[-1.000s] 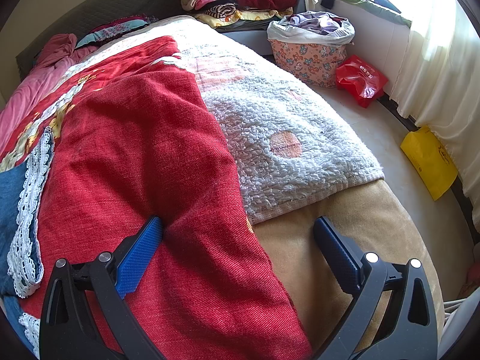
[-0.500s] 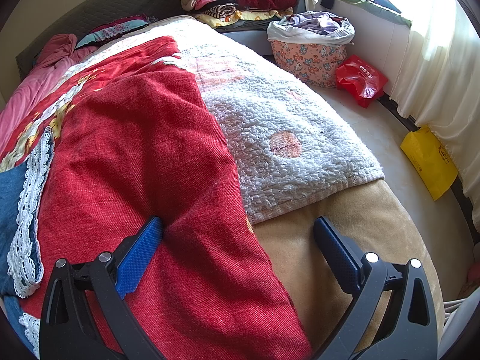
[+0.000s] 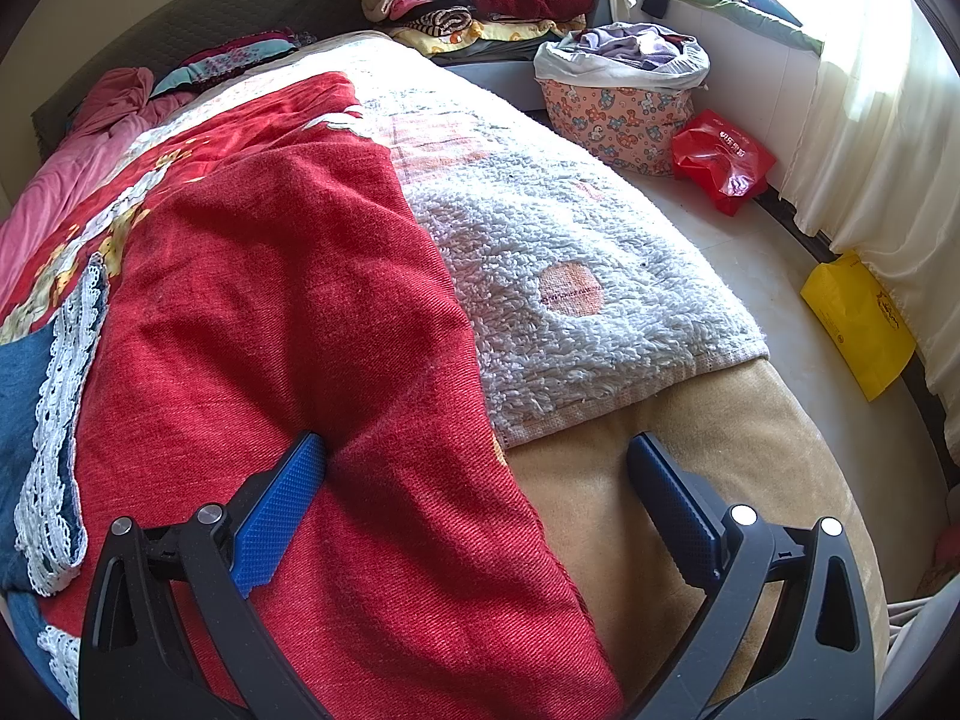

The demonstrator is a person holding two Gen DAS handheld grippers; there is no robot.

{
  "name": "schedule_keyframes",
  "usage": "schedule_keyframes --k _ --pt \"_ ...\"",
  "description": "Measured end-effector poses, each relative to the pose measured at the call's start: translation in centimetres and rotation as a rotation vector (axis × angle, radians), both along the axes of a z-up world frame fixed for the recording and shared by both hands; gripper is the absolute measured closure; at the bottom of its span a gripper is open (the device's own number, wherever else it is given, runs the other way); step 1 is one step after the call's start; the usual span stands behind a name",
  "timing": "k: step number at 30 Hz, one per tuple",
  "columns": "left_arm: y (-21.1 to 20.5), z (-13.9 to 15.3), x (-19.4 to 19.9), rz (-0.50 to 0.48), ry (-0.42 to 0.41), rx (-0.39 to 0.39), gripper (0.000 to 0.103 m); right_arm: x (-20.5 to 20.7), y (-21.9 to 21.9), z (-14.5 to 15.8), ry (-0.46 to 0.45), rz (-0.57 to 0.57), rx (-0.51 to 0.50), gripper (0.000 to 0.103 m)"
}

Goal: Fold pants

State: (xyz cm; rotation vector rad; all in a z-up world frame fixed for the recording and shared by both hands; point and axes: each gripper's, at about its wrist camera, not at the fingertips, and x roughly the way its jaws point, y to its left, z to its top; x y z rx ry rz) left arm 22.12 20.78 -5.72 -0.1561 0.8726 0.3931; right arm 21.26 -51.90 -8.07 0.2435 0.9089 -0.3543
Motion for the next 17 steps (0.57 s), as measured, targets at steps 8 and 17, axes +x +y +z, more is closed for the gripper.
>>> schedule_keyframes --k 8,17 --pt "-0.06 -0.03 -0.03 0.005 -0.009 0.019 0.008 -0.05 -0.02 0.00 0.000 0.000 0.000 0.004" --pt "0.10 -0.02 -0.08 0.004 -0.002 0.004 0.008 -0.02 -0.01 -0.01 0.000 0.000 0.000 0.004"
